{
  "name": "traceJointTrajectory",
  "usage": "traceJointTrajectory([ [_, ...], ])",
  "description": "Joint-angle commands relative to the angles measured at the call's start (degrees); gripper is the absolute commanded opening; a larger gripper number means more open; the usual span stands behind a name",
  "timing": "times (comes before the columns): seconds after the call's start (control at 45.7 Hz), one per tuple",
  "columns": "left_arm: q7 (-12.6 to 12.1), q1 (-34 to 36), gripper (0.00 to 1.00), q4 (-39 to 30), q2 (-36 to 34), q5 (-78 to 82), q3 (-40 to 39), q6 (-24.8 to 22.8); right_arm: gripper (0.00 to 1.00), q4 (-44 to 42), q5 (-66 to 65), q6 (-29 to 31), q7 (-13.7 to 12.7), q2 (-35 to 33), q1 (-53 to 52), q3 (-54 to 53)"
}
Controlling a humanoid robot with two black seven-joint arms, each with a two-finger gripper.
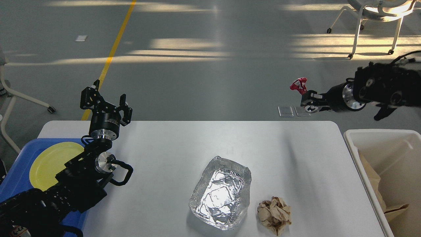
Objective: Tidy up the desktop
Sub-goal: 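Lift the red can and drop it into the white bin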
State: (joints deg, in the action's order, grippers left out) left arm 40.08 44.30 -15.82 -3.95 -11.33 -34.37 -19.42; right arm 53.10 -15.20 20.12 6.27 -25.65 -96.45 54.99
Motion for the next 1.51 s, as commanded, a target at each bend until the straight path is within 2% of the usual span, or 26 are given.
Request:
traceJointTrajectory([
  [0.0,0.00,0.00,0.97,0.00,0.00,0.00,0.00,0.00,0.63,1.48,0.00,12.11,0.76,-4.31,-12.08,-0.49],
  [0.175,0.00,0.00,0.97,0.00,0.00,0.00,0.00,0.00,0.63,1.57,0.09,29.34,1.11,-7.22,-28.78,-1.55],
  [0.263,0.00,0.00,0.97,0.00,0.00,0.00,0.00,0.00,0.64,1.48,0.17,34.88,1.11,-8.97,-37.38,-3.21],
  [0.438,0.00,0.00,0.97,0.00,0.00,0.00,0.00,0.00,0.63,1.48,0.26,34.88,0.94,-11.26,-42.86,-7.26],
  [0.657,0.00,0.00,0.97,0.00,0.00,0.00,0.00,0.00,0.61,1.30,-0.09,34.88,0.50,-11.44,-41.99,-5.60],
  [0.985,0.00,0.00,0.97,0.00,0.00,0.00,0.00,0.00,0.54,0.60,-5.89,34.88,0.58,-14.51,-31.88,-2.16],
  [1.313,0.00,0.00,0.97,0.00,0.00,0.00,0.00,0.00,0.53,-5.99,-16.52,34.81,0.58,-16.19,-13.78,-2.08],
  [1.488,0.00,0.00,0.97,0.00,0.00,0.00,0.00,0.00,0.53,-9.24,-19.78,21.30,0.06,-15.48,2.99,-1.64],
])
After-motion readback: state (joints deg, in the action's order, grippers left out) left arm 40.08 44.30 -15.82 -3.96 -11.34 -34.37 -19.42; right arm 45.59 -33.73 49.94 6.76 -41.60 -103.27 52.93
